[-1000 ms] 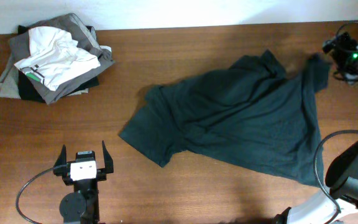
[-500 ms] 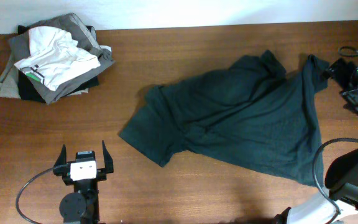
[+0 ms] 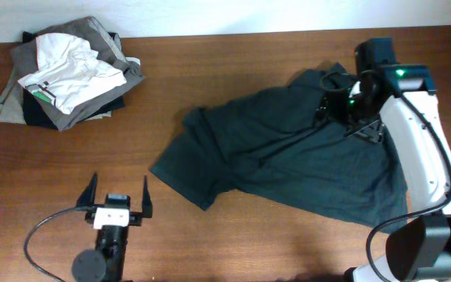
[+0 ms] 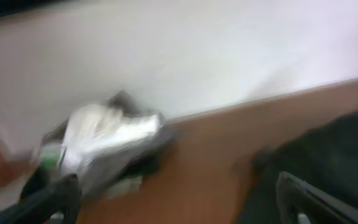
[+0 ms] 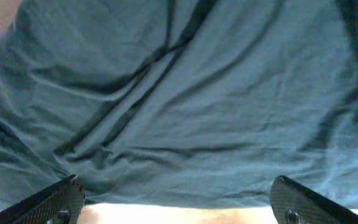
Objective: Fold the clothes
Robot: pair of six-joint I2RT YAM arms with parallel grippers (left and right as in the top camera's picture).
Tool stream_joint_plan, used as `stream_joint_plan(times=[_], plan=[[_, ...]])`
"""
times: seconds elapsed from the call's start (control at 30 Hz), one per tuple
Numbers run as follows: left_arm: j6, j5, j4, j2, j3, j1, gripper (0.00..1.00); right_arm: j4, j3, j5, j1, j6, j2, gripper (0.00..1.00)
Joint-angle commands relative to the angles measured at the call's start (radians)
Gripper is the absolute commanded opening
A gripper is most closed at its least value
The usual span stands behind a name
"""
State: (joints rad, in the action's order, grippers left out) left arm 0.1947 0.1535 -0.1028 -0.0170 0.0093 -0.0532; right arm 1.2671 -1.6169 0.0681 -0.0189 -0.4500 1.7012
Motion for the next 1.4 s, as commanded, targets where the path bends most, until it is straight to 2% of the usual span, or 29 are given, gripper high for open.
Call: stream_joint_plan(times=[0.0,0.17,0.23,0.33,0.37,0.4,0.43,0.53,0.67,0.77,0.9,1.1,1.17,1.2,1.27,1.37], plan=[[-0.039,0.249,-0.107,-0.024,0.021,-0.004,0.99,-0.015,0.011,-0.025,-0.019,-0.015,-0.010,0.99],[-0.051,0.351,-0.079,-0.428,0.280,-0.004,0.99,-0.030,0.010,-0.025,-0.018,-0.015,-0.010,0.99],[-0.050,0.393,0.012,-0.640,0.443,-0.003,0.99,-0.035,0.010,-0.025,-0.018,-0.015,-0.010,0.99],[-0.047,0.432,0.286,-0.942,0.723,0.009,0.99,-0.033,0.011,-0.024,-0.018,0.025,-0.010,0.99],[-0.045,0.431,0.463,-1.099,0.874,0.027,0.99,-0.030,0.011,-0.025,-0.018,0.095,-0.010,0.99],[-0.007,0.424,0.602,-1.225,0.991,0.049,0.99,-0.025,0.011,-0.029,-0.018,0.106,-0.010,0.98],[0.034,0.389,0.703,-1.315,1.076,0.069,0.99,-0.023,0.011,-0.029,-0.018,0.106,-0.010,0.99],[0.036,0.151,0.920,-1.590,1.296,0.163,0.99,-0.027,0.011,-0.029,-0.018,0.106,-0.010,0.99],[0.037,0.118,0.883,-1.750,1.313,0.172,0.99,-0.006,0.011,-0.060,-0.018,0.106,-0.010,0.99],[0.118,0.119,0.867,-1.832,1.313,0.162,0.99,0.029,0.011,-0.077,-0.018,0.106,-0.010,0.99],[0.118,0.120,0.870,-1.930,1.313,0.162,0.99,0.059,0.011,-0.077,-0.018,0.095,-0.010,0.99],[0.136,0.135,0.896,-2.001,1.313,0.171,0.98,0.084,0.011,-0.081,-0.018,0.098,-0.010,0.99],[0.136,0.084,0.917,-2.029,1.313,0.195,0.82,0.119,0.011,-0.126,-0.018,0.091,-0.010,0.99],[0.134,0.038,0.932,-2.042,1.313,0.217,0.67,0.155,0.011,-0.193,-0.009,0.029,-0.010,0.99],[0.086,-0.070,0.935,-2.047,1.313,0.254,0.54,0.180,0.011,-0.223,0.025,0.019,-0.010,0.99],[0.076,-0.143,0.937,-2.048,1.313,0.291,0.45,0.188,0.043,-0.222,0.105,0.019,-0.010,0.99]])
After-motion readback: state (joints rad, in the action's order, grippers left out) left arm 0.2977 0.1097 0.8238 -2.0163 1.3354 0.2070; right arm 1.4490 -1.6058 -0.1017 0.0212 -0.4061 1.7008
